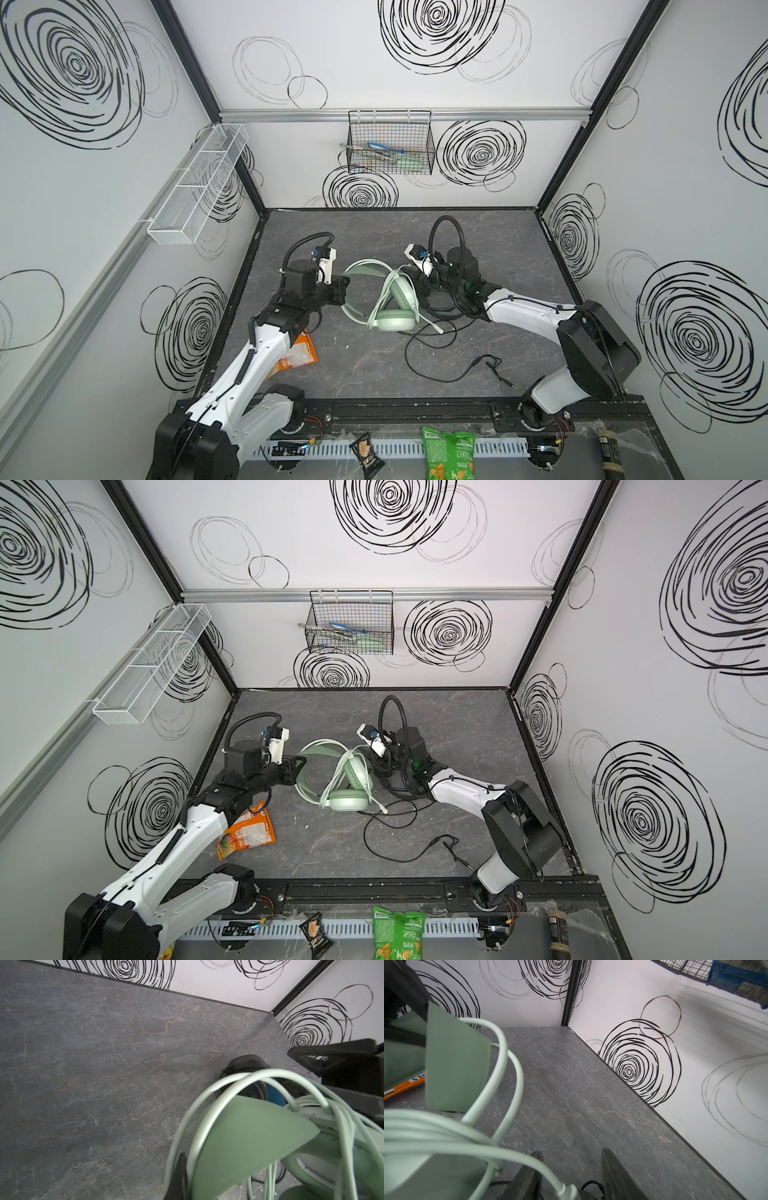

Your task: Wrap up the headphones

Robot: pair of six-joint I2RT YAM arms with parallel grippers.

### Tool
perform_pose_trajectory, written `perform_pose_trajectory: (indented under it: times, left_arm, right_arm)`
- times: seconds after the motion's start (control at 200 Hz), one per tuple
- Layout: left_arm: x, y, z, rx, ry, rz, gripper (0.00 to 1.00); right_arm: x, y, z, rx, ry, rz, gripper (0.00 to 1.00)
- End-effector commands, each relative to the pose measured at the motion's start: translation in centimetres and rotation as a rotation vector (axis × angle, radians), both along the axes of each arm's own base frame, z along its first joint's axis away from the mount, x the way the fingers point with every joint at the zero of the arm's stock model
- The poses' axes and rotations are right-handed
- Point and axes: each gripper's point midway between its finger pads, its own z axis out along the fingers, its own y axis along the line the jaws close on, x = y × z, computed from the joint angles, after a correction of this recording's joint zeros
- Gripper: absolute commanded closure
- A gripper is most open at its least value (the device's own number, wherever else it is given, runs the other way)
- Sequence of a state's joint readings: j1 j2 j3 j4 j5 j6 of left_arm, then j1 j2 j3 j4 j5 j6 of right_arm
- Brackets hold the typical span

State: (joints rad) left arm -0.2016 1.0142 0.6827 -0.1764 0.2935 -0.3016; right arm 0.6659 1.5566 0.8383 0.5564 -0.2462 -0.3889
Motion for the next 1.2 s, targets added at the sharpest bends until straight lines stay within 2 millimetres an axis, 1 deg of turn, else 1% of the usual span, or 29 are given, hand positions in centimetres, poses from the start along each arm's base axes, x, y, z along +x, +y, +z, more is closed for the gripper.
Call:
perform_pose_trajectory:
  times: [0.0,0.12,0.225,0.33,0.42,0.515,0.595,0.655,0.745,0.83,0.865,0.92,0.95,0.955,1.031,1.091,1.196]
  left_arm:
    - [2.4,0.3,4.5,-0.062,-0.132,0.046,1.00]
    - [3.1,1.2,4.2,-0.045,-0.128,0.082,1.00]
    - [4.0,2.0,4.0,-0.032,-0.125,0.110,1.00]
    - [5.2,2.7,3.7,-0.013,-0.122,0.132,1.00]
    - [6.6,3.5,3.2,-0.008,-0.116,0.160,1.00]
    - [8.5,4.6,2.6,-0.002,-0.110,0.190,1.00]
    - [10.5,5.5,2.2,-0.005,-0.117,0.217,1.00]
    - [11.9,6.0,1.9,-0.006,-0.127,0.230,1.00]
    - [14.1,6.6,1.6,-0.002,-0.136,0.250,1.00]
    - [16.0,7.2,1.4,-0.005,-0.151,0.266,1.00]
    - [16.8,7.5,1.1,-0.005,-0.144,0.273,1.00]
    - [17.9,7.9,0.3,-0.005,-0.128,0.282,1.00]
    - [18.4,8.2,-0.4,-0.007,-0.112,0.288,1.00]
    - [18.5,8.2,-0.8,-0.007,-0.103,0.289,1.00]
    - [19.7,8.8,-2.3,-0.002,-0.075,0.300,1.00]
    - [20.4,9.0,-3.6,0.001,-0.046,0.302,1.00]
    - [21.1,9.2,-5.0,0.004,-0.021,0.307,1.00]
  right_arm:
    - [1.1,0.0,1.4,0.035,-0.038,-0.022,0.44]
    - [2.1,-0.8,1.0,0.032,-0.027,-0.067,0.33]
    - [4.0,-2.2,0.7,0.026,-0.005,-0.161,0.23]
    - [5.6,-3.7,0.9,0.020,0.008,-0.258,0.14]
    - [6.9,-5.4,1.7,0.033,0.022,-0.347,0.11]
    - [7.6,-6.9,3.0,0.047,0.024,-0.434,0.10]
    - [7.3,-7.8,4.2,0.078,0.027,-0.478,0.10]
    - [6.6,-8.1,4.9,0.091,0.022,-0.477,0.09]
    - [5.2,-8.1,5.7,0.102,0.002,-0.446,0.07]
    - [4.2,-8.2,6.2,0.110,-0.004,-0.451,0.06]
    - [3.8,-8.2,6.4,0.111,-0.001,-0.448,0.05]
    - [3.1,-8.1,6.8,0.116,-0.003,-0.434,0.05]
    - [2.8,-8.1,7.0,0.118,-0.008,-0.430,0.04]
    - [2.8,-8.2,7.1,0.121,-0.009,-0.431,0.04]
    - [2.2,-8.3,7.7,0.136,-0.022,-0.427,0.04]
    - [1.9,-8.3,8.0,0.142,-0.027,-0.421,0.03]
    - [1.6,-8.4,8.4,0.143,-0.037,-0.421,0.03]
